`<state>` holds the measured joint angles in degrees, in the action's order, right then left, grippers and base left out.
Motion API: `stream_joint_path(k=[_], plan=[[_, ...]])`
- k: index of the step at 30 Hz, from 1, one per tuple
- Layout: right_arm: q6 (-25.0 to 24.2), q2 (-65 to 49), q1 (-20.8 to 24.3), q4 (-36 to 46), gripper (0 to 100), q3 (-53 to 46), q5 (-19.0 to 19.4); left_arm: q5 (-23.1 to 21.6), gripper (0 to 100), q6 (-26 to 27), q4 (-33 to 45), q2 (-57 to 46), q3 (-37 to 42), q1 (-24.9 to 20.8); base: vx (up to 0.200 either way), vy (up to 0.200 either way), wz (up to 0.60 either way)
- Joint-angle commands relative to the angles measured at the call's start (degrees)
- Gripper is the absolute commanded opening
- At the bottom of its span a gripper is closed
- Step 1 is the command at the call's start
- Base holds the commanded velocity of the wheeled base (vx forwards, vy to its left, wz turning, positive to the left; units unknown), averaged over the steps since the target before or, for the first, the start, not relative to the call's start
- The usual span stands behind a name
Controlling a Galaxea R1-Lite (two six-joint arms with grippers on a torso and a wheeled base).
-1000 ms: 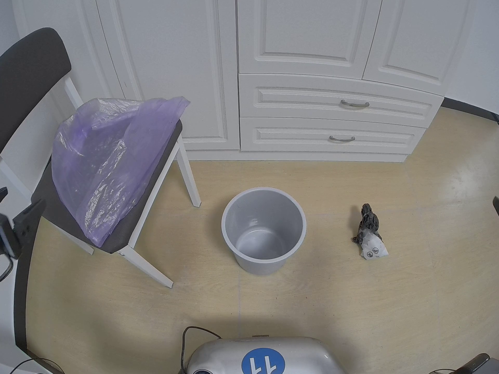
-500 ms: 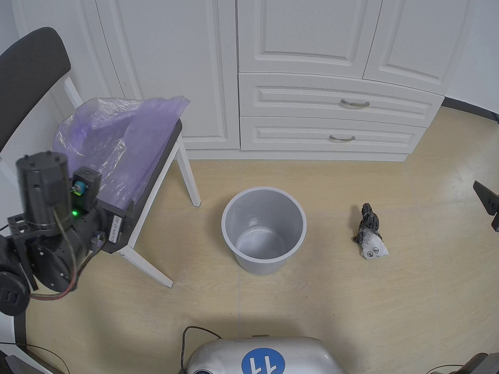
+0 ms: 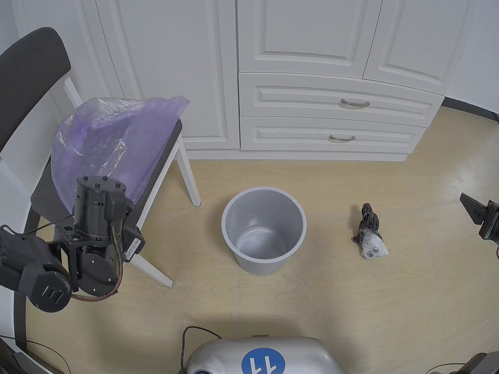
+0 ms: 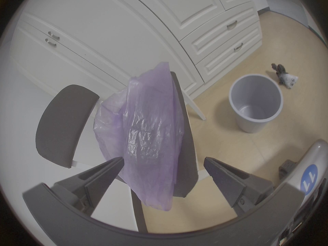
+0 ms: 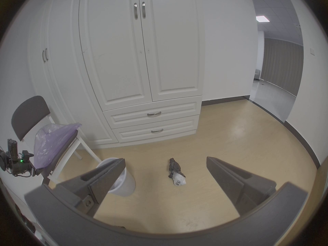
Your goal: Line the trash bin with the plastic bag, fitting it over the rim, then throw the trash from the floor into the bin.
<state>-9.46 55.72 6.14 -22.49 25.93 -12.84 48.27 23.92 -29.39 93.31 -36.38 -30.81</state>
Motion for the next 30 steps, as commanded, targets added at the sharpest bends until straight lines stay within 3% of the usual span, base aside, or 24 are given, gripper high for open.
stream_joint_path(k=[1, 9, 30], plan=[[0.8, 0.5, 0.5, -0.5, 100, -0.7, -0.1, 0.2, 100, 0.5, -0.1, 1.9, -0.8, 2.3, 0.0, 0.0, 0.0], [1.5, -0.2, 0.6, -0.6, 100, -0.7, -0.1, 0.1, 100, 1.3, -0.2, 3.5, -3.5, 7.1, 0.0, 0.0, 0.0], [3.3, -4.2, 0.0, -0.5, 100, -0.4, -0.2, 0.2, 100, 5.1, -0.1, -4.4, -3.2, 12.2, 0.0, 0.0, 0.0]])
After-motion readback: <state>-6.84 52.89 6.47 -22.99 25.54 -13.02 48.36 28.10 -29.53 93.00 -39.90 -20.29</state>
